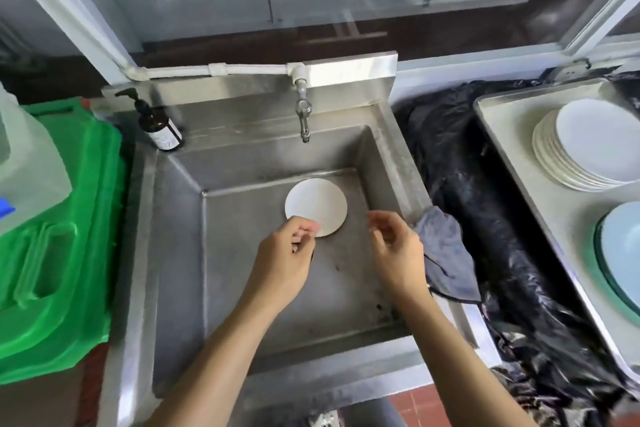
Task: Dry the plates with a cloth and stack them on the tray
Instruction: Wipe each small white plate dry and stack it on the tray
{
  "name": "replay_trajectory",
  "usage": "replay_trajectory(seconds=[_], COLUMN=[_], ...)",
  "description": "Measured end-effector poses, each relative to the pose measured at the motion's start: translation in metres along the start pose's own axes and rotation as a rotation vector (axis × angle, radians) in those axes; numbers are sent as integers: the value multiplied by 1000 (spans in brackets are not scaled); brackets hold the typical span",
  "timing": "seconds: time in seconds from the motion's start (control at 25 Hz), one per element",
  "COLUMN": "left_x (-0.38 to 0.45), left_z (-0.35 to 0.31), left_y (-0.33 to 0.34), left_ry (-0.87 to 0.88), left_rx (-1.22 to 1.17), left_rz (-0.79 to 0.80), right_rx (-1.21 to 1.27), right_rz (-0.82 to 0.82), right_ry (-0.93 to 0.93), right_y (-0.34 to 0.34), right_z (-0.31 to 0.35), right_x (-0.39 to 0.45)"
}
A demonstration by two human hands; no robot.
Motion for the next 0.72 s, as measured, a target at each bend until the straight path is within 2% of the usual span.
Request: replay_trajectory(seconds=[0.24,0.48,0.72], left_x=[1,48,96], left_z=[85,200,293], left_y=[8,40,85], left_ry=[-156,-242,-319], left_rx=[-54,-61,-62], left_rz=[-28,-97,-50], right_rx=[-91,-91,-138], right_rz=[81,136,24], right_ry=[97,196,345], right_y=[54,129,164], right_z=[-39,-105,-185], right_x=[29,116,200])
Point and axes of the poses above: each hand's wrist, its own x-axis towards the middle knuckle, its own y-axis out of the palm, z = x × y, the point moved 6 cm from there along x, towards the middle knuckle, and after that the axes turned 12 degrees about y, right-handed, at the moved point
